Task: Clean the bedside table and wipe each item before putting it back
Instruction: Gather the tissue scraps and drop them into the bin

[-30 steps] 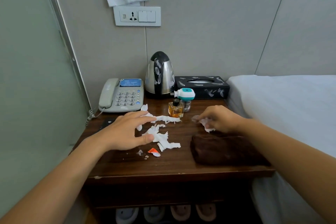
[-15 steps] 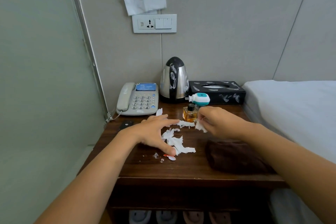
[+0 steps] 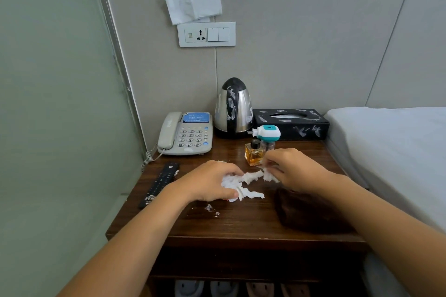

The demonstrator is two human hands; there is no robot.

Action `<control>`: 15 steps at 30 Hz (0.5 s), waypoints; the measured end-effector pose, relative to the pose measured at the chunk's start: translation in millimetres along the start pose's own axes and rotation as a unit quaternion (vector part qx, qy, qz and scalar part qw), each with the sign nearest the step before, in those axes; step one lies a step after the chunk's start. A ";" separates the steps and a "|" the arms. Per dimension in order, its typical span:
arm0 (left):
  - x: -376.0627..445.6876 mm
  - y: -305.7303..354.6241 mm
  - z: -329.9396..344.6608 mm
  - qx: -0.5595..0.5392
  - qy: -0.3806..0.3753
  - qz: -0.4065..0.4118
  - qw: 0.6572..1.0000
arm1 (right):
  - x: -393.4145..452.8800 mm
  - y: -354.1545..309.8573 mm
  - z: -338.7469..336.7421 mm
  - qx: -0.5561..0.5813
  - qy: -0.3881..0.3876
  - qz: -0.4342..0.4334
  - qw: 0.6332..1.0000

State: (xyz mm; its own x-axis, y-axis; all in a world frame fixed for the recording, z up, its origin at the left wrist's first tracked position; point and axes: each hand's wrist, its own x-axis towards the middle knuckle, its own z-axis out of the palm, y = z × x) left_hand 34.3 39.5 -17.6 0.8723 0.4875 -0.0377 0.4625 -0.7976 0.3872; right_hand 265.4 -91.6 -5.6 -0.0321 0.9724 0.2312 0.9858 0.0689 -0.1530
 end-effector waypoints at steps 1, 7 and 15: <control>-2.2 0.2 1.9 -0.007 0.011 0.002 1.000 | 0.9 -1.9 0.2 0.007 -0.002 0.005 1.000; -25.7 -1.1 -28.9 -0.073 0.140 -0.012 0.987 | 7.6 -14.6 -8.8 0.040 0.014 0.026 0.999; -57.1 -33.2 -50.2 -0.063 0.204 -0.062 0.975 | 6.3 -40.0 -13.3 0.031 -0.107 -0.037 0.993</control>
State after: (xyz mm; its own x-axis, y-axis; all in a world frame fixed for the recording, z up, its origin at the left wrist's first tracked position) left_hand -38.9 56.0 18.0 0.6632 0.6989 0.2677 0.5150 -0.6857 0.5144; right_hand 227.9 -91.2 14.8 -0.1458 0.9887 0.0356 0.9676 0.1500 -0.2032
